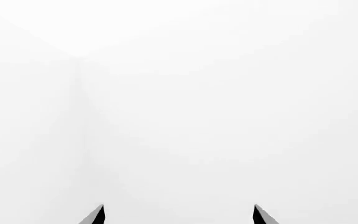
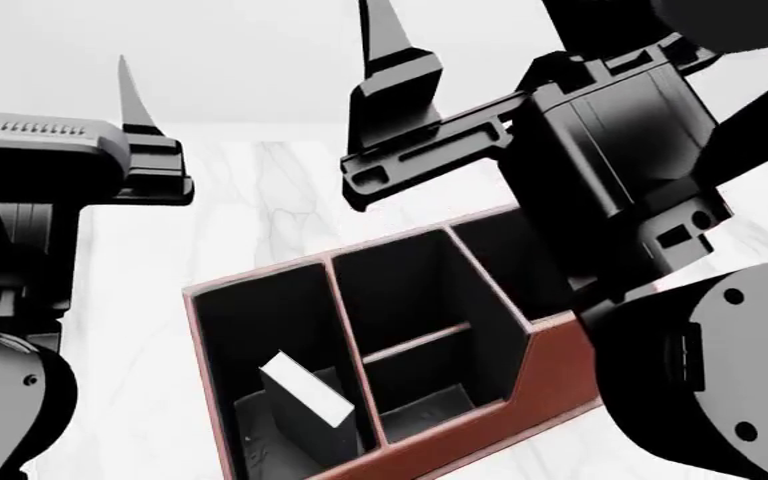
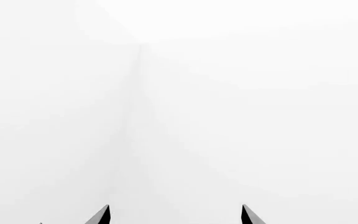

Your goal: Pick up the book and place it in the left compartment of the caddy.

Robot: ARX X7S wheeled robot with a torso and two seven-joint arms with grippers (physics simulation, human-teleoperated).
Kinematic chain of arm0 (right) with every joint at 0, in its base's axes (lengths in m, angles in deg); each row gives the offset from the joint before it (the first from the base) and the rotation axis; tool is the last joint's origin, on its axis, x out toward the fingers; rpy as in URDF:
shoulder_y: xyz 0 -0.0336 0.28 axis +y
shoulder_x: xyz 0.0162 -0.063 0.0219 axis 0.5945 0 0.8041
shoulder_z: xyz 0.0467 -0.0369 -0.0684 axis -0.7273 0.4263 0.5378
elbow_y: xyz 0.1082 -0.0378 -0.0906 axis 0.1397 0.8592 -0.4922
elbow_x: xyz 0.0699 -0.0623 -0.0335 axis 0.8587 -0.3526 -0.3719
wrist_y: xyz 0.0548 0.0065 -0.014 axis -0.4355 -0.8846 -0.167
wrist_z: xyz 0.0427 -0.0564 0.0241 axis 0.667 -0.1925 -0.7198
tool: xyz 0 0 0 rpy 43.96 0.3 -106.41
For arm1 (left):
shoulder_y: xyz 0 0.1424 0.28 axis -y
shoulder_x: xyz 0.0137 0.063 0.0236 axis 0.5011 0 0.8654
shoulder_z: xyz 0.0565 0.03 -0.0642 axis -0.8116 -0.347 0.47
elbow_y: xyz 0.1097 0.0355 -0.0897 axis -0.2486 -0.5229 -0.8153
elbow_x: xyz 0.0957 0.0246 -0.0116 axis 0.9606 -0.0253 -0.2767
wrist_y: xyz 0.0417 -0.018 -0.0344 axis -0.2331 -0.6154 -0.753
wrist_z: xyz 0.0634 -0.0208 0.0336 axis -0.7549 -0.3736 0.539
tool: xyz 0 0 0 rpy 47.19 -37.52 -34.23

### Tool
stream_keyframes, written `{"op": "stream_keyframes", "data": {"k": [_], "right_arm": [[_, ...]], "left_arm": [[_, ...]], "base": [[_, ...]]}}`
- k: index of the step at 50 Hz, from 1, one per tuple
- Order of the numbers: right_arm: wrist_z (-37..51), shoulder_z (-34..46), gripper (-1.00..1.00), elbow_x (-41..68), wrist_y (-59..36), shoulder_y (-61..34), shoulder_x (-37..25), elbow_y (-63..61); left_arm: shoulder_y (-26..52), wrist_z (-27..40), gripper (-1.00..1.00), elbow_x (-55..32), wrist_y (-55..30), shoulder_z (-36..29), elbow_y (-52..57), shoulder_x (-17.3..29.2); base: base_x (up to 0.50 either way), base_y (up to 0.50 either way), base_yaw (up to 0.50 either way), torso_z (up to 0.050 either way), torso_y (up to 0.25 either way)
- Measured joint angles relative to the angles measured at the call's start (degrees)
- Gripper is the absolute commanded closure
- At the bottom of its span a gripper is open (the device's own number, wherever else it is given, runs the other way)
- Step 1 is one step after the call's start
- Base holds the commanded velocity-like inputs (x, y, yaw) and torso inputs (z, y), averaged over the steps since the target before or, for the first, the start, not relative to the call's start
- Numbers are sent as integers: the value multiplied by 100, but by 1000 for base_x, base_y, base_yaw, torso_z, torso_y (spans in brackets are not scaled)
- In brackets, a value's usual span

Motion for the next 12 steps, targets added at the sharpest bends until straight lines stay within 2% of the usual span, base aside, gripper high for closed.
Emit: {"op": "stream_keyframes", "data": {"k": [12], "right_arm": [[118, -94, -100, -138, -15, -68, -32, -65]], "left_arm": [[215, -49, -100, 71, 161, -182, 51, 33]], "base": [[0, 0, 0, 0, 0]]}}
